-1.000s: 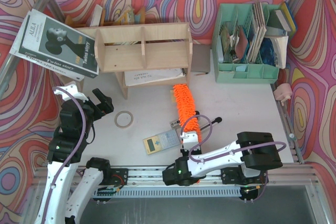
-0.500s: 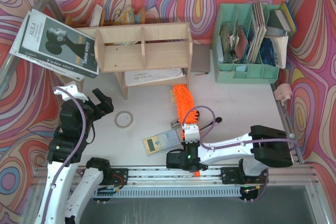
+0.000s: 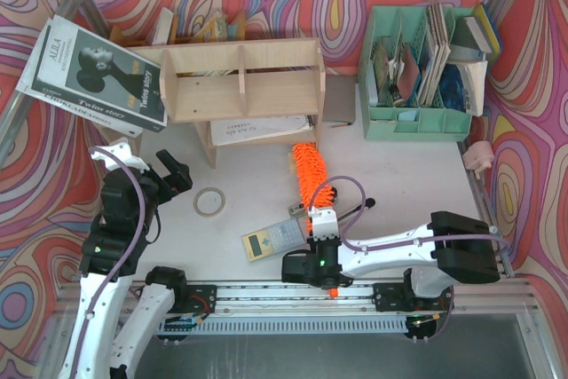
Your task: Dust the bookshelf with a duster
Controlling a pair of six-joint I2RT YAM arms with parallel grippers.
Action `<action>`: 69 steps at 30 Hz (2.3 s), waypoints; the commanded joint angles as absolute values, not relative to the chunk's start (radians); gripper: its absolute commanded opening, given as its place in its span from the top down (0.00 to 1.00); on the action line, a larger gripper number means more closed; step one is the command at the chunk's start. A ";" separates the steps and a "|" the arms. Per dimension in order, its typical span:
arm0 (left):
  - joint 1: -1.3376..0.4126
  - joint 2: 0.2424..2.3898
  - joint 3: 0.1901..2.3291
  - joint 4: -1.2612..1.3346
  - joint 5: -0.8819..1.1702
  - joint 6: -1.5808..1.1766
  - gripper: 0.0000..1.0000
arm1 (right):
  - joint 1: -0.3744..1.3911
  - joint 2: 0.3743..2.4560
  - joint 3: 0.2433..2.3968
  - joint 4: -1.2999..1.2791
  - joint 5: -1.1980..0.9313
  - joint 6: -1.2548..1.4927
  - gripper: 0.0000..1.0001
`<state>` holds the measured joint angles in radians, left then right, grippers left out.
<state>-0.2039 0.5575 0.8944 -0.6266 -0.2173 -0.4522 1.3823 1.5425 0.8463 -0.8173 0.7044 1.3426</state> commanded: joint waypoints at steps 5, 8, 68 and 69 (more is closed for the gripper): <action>-0.198 0.552 0.882 -0.623 -0.218 -0.457 0.02 | 1.381 1.510 0.832 -0.838 0.692 1.377 1.00; -0.198 0.554 0.882 -0.620 -0.214 -0.457 0.01 | 1.381 1.509 0.832 -0.836 0.682 1.361 1.00; -0.198 0.545 0.879 -0.621 -0.217 -0.459 0.01 | 1.347 1.430 0.999 -0.930 0.780 1.266 1.00; -0.198 0.546 0.880 -0.621 -0.217 -0.459 0.02 | 1.347 1.435 0.984 -0.915 0.768 1.264 1.00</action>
